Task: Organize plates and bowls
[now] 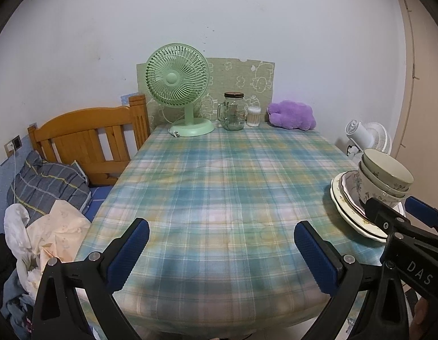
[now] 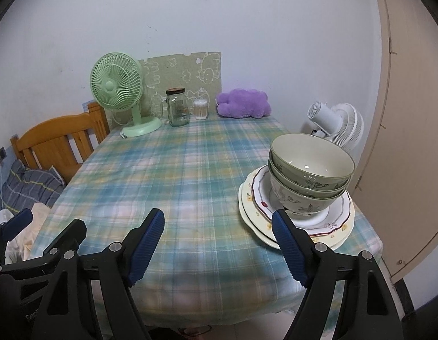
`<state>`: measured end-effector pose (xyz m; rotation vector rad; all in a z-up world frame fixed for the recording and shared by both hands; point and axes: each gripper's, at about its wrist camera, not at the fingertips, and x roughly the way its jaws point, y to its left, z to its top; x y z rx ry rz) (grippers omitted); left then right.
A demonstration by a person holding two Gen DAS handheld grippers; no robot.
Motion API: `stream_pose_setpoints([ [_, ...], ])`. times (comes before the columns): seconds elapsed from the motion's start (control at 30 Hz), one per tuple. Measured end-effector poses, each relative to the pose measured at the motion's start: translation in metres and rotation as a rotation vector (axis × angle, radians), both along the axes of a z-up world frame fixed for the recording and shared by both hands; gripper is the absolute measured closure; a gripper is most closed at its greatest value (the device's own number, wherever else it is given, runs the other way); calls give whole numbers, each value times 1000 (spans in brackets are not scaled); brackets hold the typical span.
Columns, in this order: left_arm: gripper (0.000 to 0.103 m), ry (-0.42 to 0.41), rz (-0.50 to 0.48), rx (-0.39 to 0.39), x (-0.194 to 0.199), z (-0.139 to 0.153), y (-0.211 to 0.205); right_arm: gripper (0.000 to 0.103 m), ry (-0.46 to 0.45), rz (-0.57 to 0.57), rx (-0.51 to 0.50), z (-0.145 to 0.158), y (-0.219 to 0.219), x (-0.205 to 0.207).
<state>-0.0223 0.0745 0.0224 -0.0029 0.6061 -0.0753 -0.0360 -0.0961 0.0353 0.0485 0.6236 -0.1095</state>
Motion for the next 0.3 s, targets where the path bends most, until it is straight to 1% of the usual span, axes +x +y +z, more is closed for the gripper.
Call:
stream_pose_setpoints([
  [0.3, 0, 6, 6, 5, -1, -1, -1, 22, 1, 2, -4, 1, 0, -1],
])
